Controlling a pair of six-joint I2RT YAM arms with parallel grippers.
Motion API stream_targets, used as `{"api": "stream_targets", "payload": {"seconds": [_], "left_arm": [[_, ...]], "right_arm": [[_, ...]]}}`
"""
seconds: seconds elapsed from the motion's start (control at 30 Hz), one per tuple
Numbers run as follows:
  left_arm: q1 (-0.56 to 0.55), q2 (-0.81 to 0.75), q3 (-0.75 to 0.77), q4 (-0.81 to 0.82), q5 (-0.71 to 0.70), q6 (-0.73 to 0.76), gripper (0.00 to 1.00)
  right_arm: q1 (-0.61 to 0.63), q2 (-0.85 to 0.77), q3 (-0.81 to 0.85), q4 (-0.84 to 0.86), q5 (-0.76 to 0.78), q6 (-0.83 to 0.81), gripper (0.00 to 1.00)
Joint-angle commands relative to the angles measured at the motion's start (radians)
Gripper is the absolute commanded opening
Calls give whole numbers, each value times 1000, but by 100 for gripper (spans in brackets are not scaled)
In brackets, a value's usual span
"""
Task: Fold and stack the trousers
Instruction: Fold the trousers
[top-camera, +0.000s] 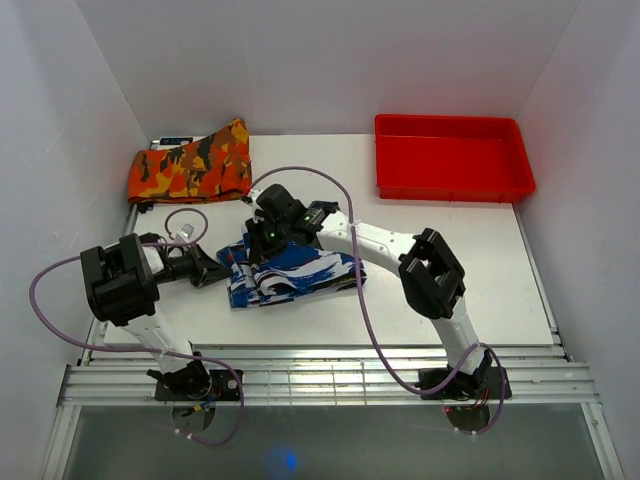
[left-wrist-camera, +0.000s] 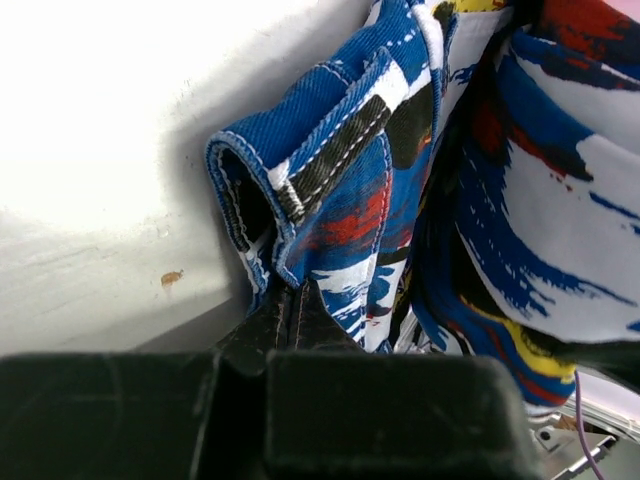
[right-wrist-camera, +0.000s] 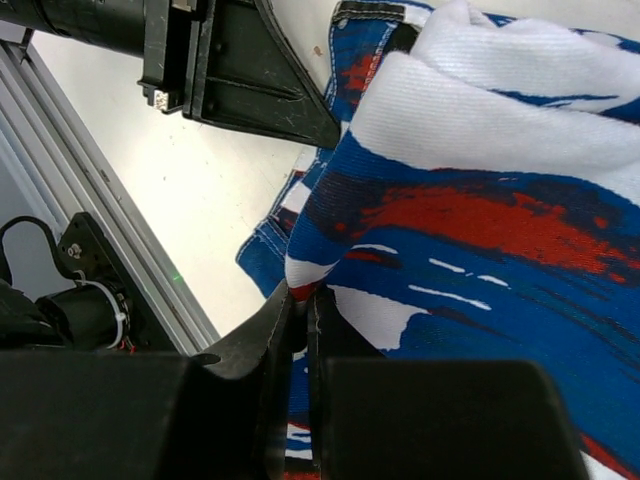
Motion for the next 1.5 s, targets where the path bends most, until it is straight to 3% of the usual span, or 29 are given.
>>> {"api": "stream_targets", "payload": {"seconds": [0.0,0.53,0.97,1.23,1.27,1.33,1.37,1.47], "left_arm": [[-17,-55,-36,37,-38,-7,0],[-21,-68,-79,70,-36,-33,0],[-25,-59,-79,75,-36,-37,0],[-26,-49,-72,73,-40,-37,3],[-25,-54,-67,66,-46,-37,20],[-9,-86,-47,60,-72,-38,34],[0,-101,-39,55,-81,-40,42],[52,-163,28,-15,-109,8,47]], "right_arm": [[42,11,60,81,15,42,8],[67,186,215,112,47,157,8],[87,232,260,129,37,186,8],[88,248,205,158,-8,182,8],[88,255,200,179,-25,174,16],[88,255,197,198,-74,161,37],[88,245,203,216,-85,130,53],[84,193,218,238,-121,67,66]]}}
